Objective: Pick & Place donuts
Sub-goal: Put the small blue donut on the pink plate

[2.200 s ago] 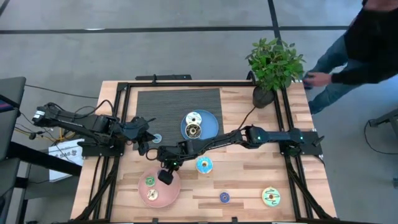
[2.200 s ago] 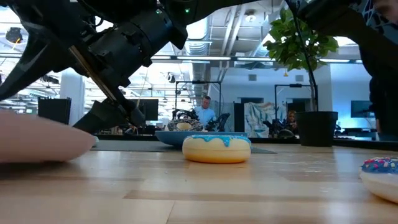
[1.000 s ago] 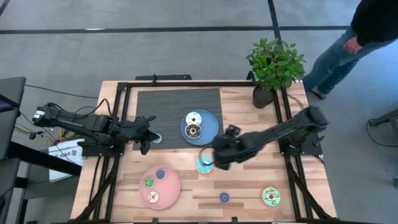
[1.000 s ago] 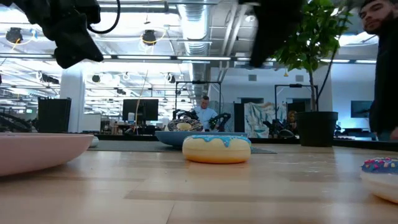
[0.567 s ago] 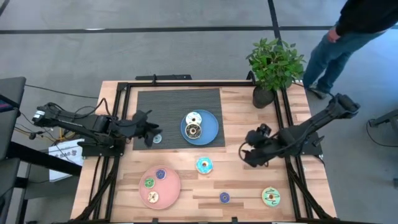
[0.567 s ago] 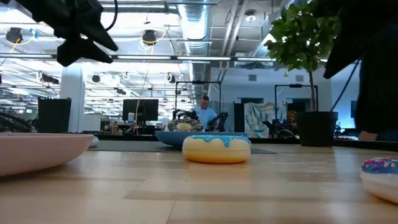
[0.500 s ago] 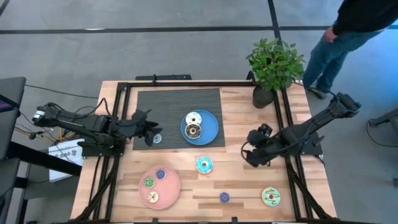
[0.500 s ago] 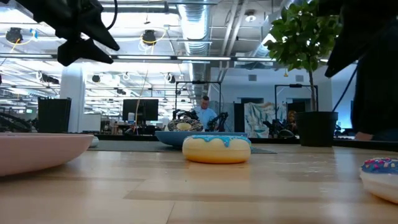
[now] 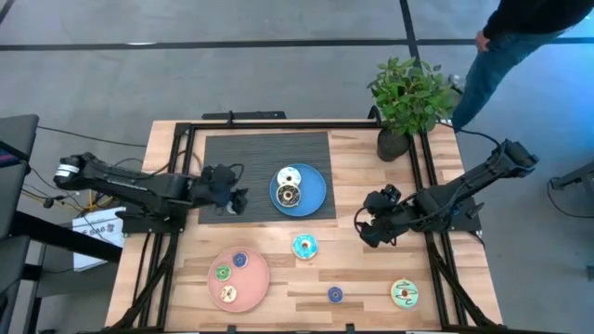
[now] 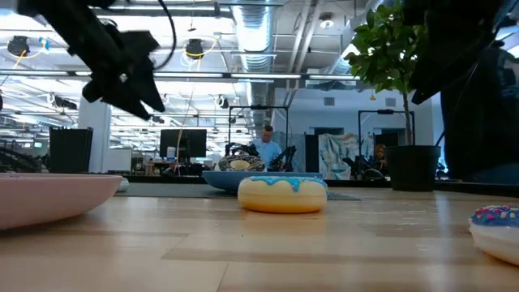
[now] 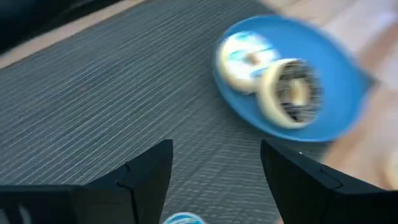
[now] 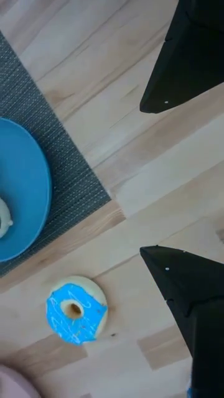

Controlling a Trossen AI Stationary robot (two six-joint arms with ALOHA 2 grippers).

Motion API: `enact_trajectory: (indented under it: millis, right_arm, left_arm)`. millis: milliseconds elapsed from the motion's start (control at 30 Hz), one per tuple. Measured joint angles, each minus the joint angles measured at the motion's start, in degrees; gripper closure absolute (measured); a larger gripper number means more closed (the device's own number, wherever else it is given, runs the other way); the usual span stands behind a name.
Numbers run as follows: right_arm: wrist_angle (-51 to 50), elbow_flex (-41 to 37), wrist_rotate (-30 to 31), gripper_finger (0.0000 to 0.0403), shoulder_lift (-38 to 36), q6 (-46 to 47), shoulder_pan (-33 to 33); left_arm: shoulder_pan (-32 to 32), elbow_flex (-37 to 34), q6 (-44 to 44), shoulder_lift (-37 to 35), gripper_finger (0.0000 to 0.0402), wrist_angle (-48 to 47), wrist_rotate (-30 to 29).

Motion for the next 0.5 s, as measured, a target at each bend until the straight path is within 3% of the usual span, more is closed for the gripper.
enact_trajectory:
  millis: [233,367,500]
  right_arm:
    - [2.4,0.0,-1.7,0.0049,4.9,0.1,-2.5]
    - [2.6,0.0,-4.1,0.0049,7.2,3.3,-4.3]
    - [2.4,0.0,-7.1,0.005,8.2,8.8,-5.9]
  left_arm:
    - [12.1,6.6,-7.6,12.9,0.0164,-16.7,16.1]
    - [15.1,7.6,-5.2,18.4,0.0164,-16.3,24.0]
    - [15.4,8.8,-3.6,22.8,0.0164,-16.6,26.5]
